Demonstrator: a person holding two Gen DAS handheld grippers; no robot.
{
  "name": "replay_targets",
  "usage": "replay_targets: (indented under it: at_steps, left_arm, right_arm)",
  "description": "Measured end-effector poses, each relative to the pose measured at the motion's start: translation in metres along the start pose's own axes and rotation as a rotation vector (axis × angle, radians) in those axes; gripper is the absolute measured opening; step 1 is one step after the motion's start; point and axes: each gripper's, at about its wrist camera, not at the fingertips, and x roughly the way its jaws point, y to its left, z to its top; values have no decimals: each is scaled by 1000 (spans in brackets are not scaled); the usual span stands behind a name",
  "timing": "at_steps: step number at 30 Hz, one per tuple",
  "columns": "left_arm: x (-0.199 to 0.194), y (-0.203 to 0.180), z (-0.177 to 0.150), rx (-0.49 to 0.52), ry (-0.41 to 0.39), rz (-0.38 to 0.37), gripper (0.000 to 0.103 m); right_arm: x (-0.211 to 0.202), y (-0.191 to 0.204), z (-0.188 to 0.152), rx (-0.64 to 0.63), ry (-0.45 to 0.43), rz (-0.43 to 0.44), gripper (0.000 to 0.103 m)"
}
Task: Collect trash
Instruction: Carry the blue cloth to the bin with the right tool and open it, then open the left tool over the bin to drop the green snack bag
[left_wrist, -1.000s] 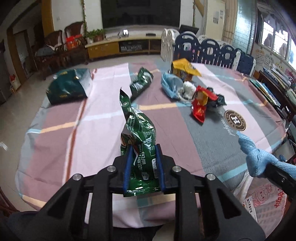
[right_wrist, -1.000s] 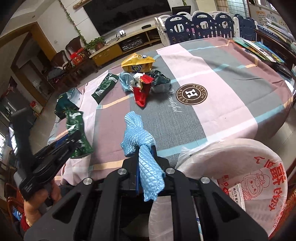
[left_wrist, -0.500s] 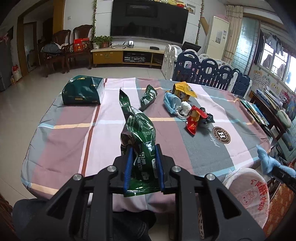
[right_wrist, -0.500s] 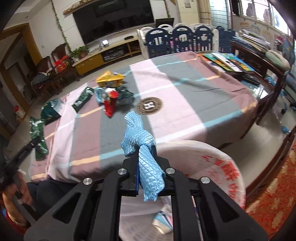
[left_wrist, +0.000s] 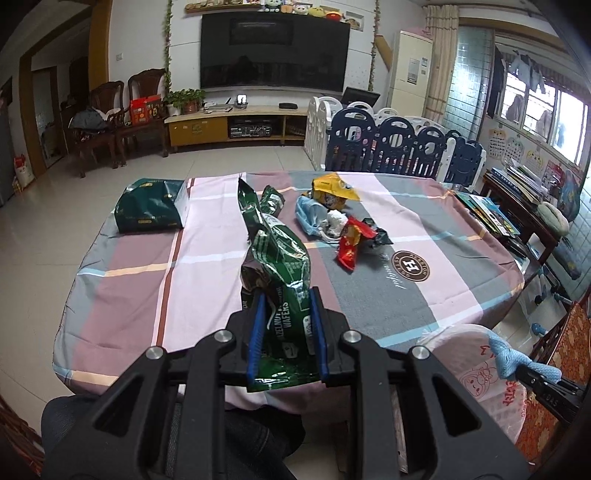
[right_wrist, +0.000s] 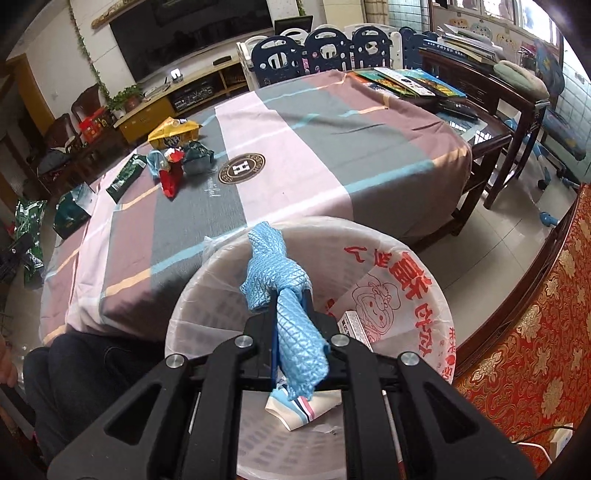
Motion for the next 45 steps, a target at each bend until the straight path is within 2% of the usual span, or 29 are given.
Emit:
replay_targets:
  at_steps: [9,17,21,27,29,31,32,33,34,35,36,37,39,42,45]
  left_arm:
    - [-35,-27,-6,65,-35,-29,24]
    - [-58,-32,-6,79,-71,-34,24]
    - [-64,-35,-6,82,-77,-41,24]
    - [-62,-36,-6,82,-66,-57,24]
    - [-62,-38,-7,86,-62,-67,24]
    - [-61,-41,-8,93,-55,-86,24]
    - [-60,-43,-10,96,-50,-99,24]
    - [-58,-45,-11,100,-38,-126,24]
    - [-55,-48,-11,99,-23,-157,24]
    - [-52,-49,-12,96,-7,-191,24]
    - [-48,-51,-13,99,7,-215,24]
    - [-43,-55,-16,113,25,-243,24]
    - [-30,-66,-22,139,75,-330,24]
    - [-3,-89,-36,175,217,-560,24]
    - [15,-122,-55,240,315,-735,25]
  right_arm:
    - [-28,3,2,-4,-72,48,11]
    - [-50,5,6,-18,-120,57,11]
    - [-51,5,4,-24,-117,52,11]
    - [-37,1,-5,-27,-70,18,11]
    - [-24,-3,-10,-31,-20,-15,12]
    - [-6,-8,-18,-27,65,-46,12]
    - [3,-11,-21,-21,113,-62,18]
    - [13,-15,-24,-12,171,-80,24]
    - [20,-20,-27,10,216,-91,37]
    - [21,-26,-29,52,219,-85,50]
    - [19,-32,-29,92,204,-75,56]
    - [14,-39,-28,141,178,-66,67]
    - [4,-52,-21,207,126,-62,71]
    - [-9,-69,-8,279,57,-91,73]
    - [-18,-86,-1,338,18,-120,74]
